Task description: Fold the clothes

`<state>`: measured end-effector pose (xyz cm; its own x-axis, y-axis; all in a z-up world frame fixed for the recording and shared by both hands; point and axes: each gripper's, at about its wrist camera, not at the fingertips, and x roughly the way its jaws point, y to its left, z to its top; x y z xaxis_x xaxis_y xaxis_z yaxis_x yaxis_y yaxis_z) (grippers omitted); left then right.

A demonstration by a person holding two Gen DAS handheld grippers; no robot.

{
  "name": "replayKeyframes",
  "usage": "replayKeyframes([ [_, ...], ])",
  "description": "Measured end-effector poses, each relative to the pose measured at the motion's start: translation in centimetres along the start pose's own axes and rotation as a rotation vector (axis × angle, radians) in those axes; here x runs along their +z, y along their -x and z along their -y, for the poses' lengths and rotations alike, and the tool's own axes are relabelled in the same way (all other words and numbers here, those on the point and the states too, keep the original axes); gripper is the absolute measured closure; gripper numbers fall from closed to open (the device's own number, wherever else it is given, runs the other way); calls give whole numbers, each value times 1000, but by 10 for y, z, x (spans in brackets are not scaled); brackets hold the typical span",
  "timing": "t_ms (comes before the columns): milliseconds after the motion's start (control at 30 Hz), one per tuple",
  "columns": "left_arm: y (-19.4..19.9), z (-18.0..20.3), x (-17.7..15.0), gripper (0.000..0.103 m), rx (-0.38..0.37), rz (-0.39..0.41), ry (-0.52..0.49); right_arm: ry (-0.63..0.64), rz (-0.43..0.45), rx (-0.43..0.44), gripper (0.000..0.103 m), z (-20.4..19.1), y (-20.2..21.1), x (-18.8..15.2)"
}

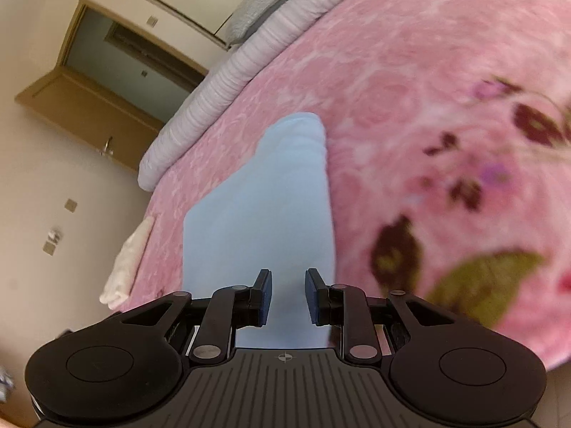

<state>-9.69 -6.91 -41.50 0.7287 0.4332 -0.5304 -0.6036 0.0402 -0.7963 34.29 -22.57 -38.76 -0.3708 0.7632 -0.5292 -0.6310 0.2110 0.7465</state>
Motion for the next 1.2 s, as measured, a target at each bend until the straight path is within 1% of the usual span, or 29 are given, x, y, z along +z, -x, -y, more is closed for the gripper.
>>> replayKeyframes([
  [100,11,-10,-16,69,-26,-19,83,-38,1,22,78,7,9,-8],
  [167,11,-14,-23,69,-36,-12,124,-40,0,9,78,6,9,-13],
  [233,8,-14,-23,70,-45,-2,148,-23,9,-9,79,1,6,-16],
  [267,7,-12,-21,70,-52,0,142,-10,18,-17,79,-2,5,-16],
  [300,7,-7,-20,76,-56,1,111,16,17,-32,79,-6,3,-16],
  [367,9,5,-21,84,-56,13,32,74,19,-58,80,-13,1,-18],
  [400,11,10,-21,87,-48,24,-7,103,19,-72,82,-17,1,-19],
  [433,14,15,-21,88,-40,35,-46,136,19,-88,83,-22,0,-20],
  [467,17,16,-21,89,-38,46,-64,160,15,-98,84,-25,-2,-22],
  [533,24,14,-21,90,-33,63,-75,209,6,-119,84,-30,-5,-26],
  [633,22,10,-22,90,8,64,-115,282,-7,-151,85,-38,-10,-32],
  [700,13,5,-24,89,34,37,-123,331,-16,-172,85,-43,-14,-36],
  [767,7,3,-28,89,48,39,-131,380,-25,-194,85,-48,-17,-40],
  [833,7,-1,-29,88,40,44,-109,427,-34,-214,85,-53,-20,-43],
  [1067,9,1,-29,88,53,46,-121,425,-37,-227,85,-56,-20,-43],
  [1200,17,4,-28,85,66,57,-117,419,-35,-226,85,-58,-18,-40],
])
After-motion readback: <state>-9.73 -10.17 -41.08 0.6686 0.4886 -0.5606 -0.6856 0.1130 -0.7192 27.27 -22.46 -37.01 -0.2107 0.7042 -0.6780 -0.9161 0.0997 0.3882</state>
